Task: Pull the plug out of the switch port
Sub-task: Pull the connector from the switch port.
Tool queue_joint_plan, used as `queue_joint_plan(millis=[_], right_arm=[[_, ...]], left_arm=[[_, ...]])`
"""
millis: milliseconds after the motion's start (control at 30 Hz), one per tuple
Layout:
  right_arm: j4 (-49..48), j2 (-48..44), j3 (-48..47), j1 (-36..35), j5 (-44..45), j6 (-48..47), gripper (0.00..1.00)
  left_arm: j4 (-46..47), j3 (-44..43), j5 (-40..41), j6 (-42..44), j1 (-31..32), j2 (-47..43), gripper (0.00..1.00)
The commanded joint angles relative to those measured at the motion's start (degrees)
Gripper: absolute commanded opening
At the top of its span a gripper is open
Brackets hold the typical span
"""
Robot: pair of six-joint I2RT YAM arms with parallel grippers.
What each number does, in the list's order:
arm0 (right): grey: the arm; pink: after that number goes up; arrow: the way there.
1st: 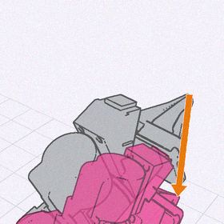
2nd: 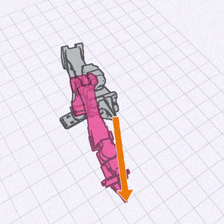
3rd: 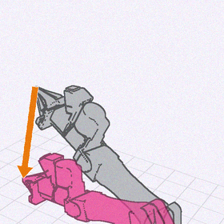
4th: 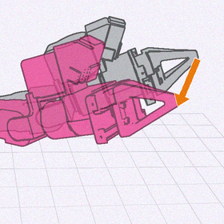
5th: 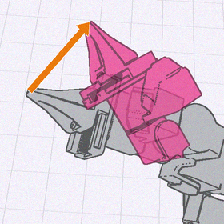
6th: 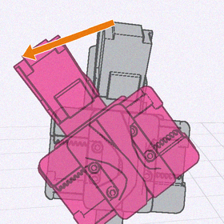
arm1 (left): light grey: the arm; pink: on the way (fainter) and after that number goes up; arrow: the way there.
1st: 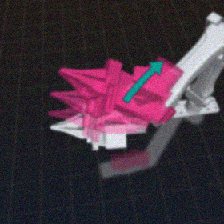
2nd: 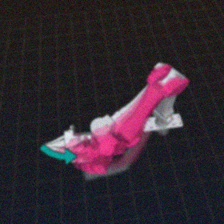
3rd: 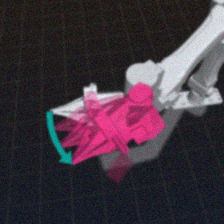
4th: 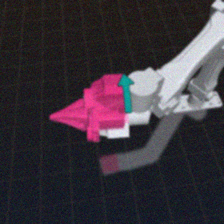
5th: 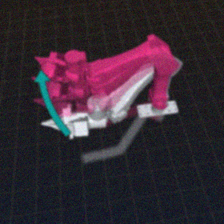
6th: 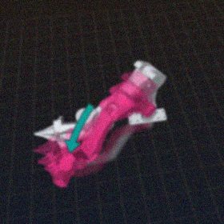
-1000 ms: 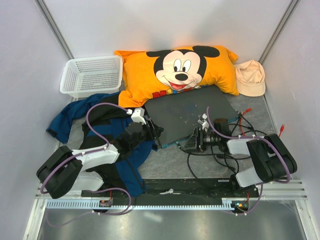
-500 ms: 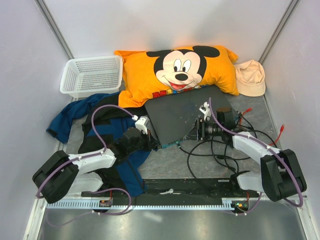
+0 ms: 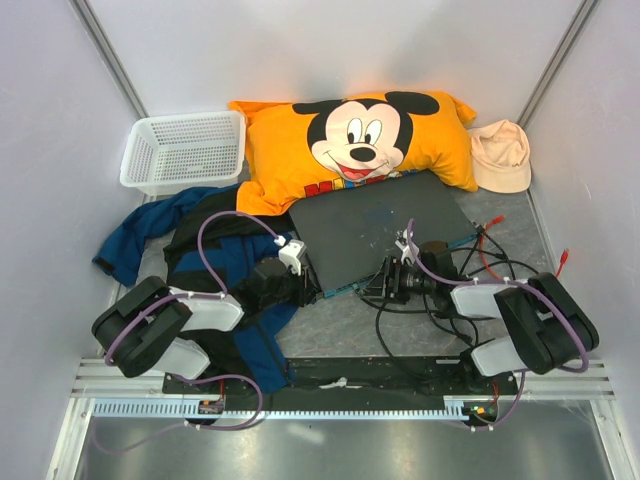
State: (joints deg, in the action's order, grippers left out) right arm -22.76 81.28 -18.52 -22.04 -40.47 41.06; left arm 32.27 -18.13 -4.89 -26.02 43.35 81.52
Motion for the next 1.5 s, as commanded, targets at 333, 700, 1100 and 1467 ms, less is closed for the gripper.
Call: queue_joint_plan(millis=[333,700,1100,1467], right_arm=[[-12.47,16.27,0.33,-10.13,18.94,16.68,0.72],[-23.04,16.64,3.75,-15.22,14.19,10.1,0.64],[-13.73,15.67,3.75,-11.19,17.61,4.74,0.56],[-12.48,12.68,4.19,-6.53,11.47,3.33,0.44]], left_arm=[[6.05,-1.82,-4.17,-1.57,2.35,5.93,0.34],[5.87,-3.23,-4.17,-3.51,3.76,7.61,0.33],[6.4,-1.21,-4.34,-2.28,3.84,4.53,0.34],[6.23,-0.94,-3.82,-1.32,3.76,4.44,0.35]])
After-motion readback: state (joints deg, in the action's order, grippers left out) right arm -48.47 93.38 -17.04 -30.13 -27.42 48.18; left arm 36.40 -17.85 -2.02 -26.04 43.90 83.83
